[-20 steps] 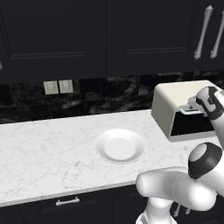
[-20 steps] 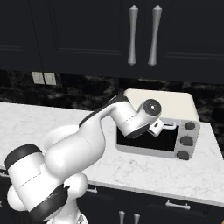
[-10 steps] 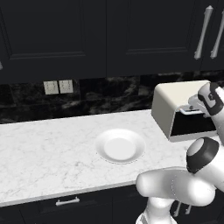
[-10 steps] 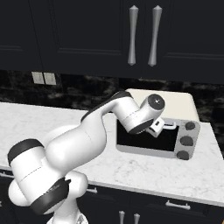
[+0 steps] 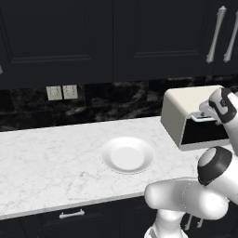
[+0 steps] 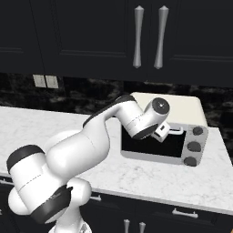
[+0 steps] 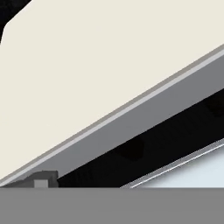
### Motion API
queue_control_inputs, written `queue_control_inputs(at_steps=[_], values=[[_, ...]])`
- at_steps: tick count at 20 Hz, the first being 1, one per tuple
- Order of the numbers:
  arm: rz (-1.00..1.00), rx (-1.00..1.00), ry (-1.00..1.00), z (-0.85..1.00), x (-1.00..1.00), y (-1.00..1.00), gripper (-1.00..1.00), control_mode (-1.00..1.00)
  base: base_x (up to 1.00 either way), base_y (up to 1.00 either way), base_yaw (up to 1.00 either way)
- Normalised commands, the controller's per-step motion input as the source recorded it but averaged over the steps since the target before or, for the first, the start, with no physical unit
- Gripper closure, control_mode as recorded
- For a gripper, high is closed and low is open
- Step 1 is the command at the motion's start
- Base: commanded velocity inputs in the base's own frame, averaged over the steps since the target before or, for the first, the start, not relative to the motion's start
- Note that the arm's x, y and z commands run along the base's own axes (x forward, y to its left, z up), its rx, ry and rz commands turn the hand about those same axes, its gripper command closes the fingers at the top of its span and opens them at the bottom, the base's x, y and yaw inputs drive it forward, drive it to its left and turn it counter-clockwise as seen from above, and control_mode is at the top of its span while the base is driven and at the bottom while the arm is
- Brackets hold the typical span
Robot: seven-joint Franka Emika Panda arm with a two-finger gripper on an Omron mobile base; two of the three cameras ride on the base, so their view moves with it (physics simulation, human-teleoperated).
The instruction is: Pick up the kebab skewer and baguette bread, and place them inside the toaster oven. Close the toaster oven door and start by setting the timer.
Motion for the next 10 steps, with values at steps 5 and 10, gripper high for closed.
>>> queue_control_inputs(at_steps=[5,10], values=[[0.00,0.00,0.00,0.01,0.19,0.19,-1.00,-1.00,0.00,0.00,0.00],[0.00,0.01,0.00,0.15,0.50,0.23,-1.00,-1.00,0.00,0.00,0.00]])
